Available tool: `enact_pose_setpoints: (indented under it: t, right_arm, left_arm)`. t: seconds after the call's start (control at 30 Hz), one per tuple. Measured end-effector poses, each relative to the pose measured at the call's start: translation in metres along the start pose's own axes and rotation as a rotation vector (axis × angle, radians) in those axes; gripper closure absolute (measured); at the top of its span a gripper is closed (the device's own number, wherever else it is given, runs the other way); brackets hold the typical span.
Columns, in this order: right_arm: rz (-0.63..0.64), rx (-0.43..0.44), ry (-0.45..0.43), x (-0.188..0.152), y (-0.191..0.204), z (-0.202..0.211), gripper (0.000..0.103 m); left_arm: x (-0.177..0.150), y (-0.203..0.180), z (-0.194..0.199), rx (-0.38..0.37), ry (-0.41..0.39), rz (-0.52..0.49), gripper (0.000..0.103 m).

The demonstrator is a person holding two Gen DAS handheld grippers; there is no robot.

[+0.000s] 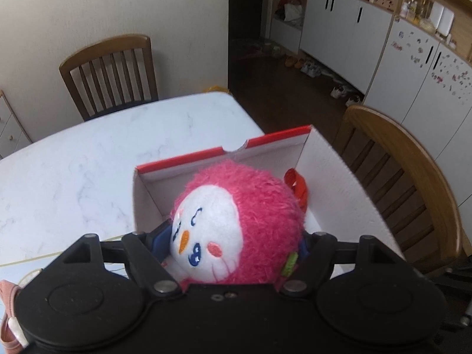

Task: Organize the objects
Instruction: 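Carry the pink plush toy into the box and open the left gripper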

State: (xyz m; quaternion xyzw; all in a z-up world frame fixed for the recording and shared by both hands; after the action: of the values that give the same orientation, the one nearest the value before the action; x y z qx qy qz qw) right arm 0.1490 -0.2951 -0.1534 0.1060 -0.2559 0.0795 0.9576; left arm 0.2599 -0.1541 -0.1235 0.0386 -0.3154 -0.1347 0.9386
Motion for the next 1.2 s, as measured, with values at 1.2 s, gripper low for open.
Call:
enact_pose_setpoints:
  t: [1.2]
  right_arm:
    - [-0.035, 0.018, -0.004, 0.0, -0.002, 0.0, 0.099]
  left_arm:
    - [-0.015, -0.01, -0.067, 0.003, 0.178, -0.019, 0.025]
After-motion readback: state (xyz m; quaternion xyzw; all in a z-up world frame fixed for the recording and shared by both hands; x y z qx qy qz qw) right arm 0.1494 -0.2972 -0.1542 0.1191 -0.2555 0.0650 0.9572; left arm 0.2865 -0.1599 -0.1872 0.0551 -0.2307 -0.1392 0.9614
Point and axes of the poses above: each gripper's, at about its wrist camera, not at the fingertips, and z roughly against the way its jaws point, y to its left, x to its top, the point moved 8 cm from there along -z, roughly the way its jaws point, and after that the axes turned 11 degrees about x, right-handed, at the moved point
